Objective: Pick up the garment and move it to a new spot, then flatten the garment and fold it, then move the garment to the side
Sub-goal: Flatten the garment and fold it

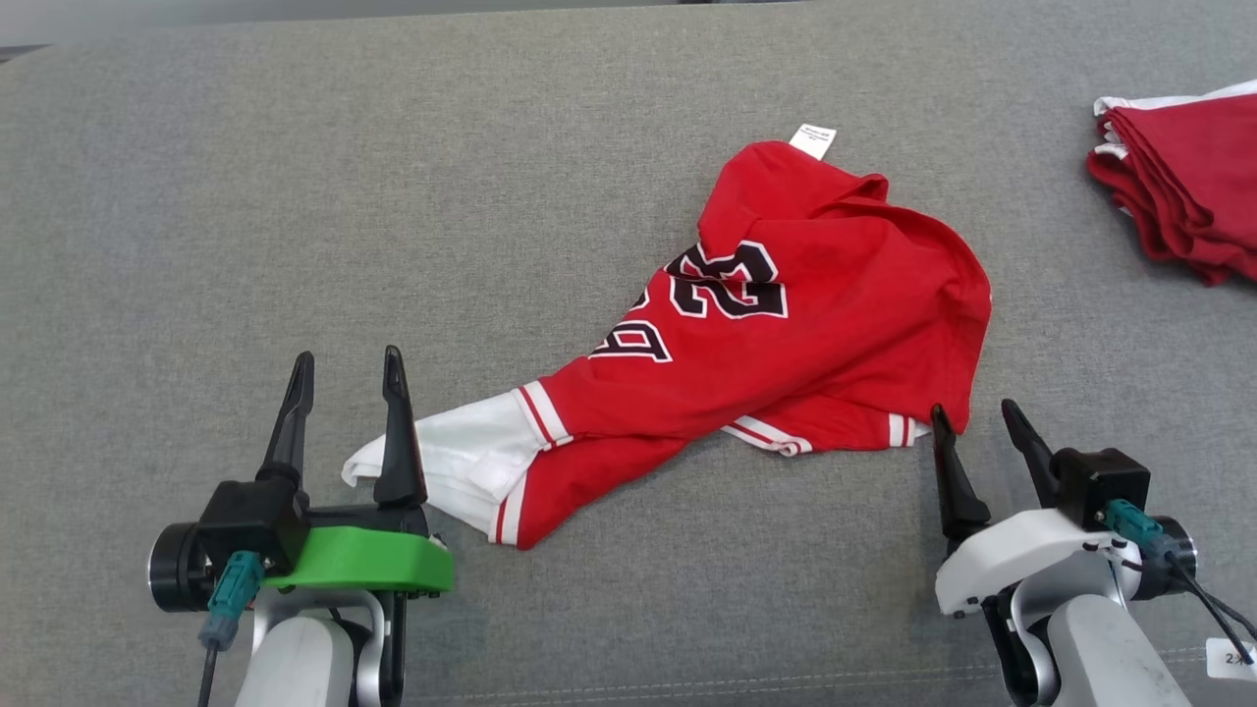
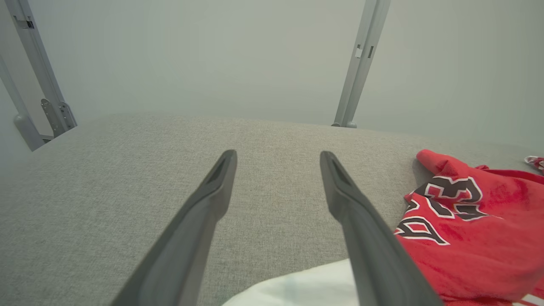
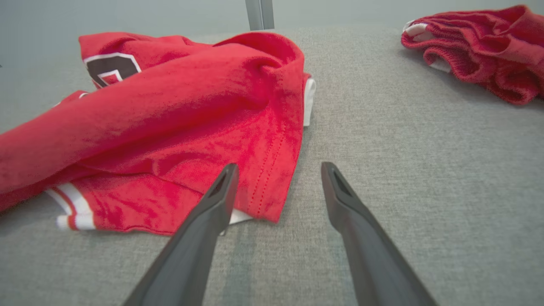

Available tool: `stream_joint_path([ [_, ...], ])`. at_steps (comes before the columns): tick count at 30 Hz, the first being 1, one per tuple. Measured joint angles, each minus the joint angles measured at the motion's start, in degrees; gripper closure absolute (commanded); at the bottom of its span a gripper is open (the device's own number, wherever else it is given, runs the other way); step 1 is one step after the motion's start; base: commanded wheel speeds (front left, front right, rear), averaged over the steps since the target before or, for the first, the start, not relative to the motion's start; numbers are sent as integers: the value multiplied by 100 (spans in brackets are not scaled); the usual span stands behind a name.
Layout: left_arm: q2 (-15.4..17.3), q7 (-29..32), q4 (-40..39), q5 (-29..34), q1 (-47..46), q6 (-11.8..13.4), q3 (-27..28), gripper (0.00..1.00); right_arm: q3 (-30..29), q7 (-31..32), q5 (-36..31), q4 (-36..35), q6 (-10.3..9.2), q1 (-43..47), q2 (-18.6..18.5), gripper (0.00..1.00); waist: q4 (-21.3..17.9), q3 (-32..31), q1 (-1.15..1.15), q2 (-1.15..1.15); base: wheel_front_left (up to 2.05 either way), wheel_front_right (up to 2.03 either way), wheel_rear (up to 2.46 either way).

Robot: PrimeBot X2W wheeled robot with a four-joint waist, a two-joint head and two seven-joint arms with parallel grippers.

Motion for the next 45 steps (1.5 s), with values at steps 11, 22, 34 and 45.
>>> stream_joint_path([
  [11, -3, 0, 56, 44, 4, -32, -35, 0, 102, -60, 414, 98, 0, 159, 113, 0, -66, 6, 0, 0, 0, 0, 0],
  [22, -3, 0, 93, 98, 53, -49, 41, 0, 337, -220, 1009, 976, 0, -307, 121, 87, 42, -53, 0, -1, 0, 0, 0],
  [34, -3, 0, 79, 172, 109, -48, 107, 0, -65, -269, 672, 537, 1, -188, 129, 100, -183, -97, 0, -1, 0, 0, 0],
  [45, -4, 0, 96, 171, 114, -49, 46, 0, -750, -135, 438, -27, 1, 62, 126, 100, -310, -102, 0, -1, 0, 0, 0],
])
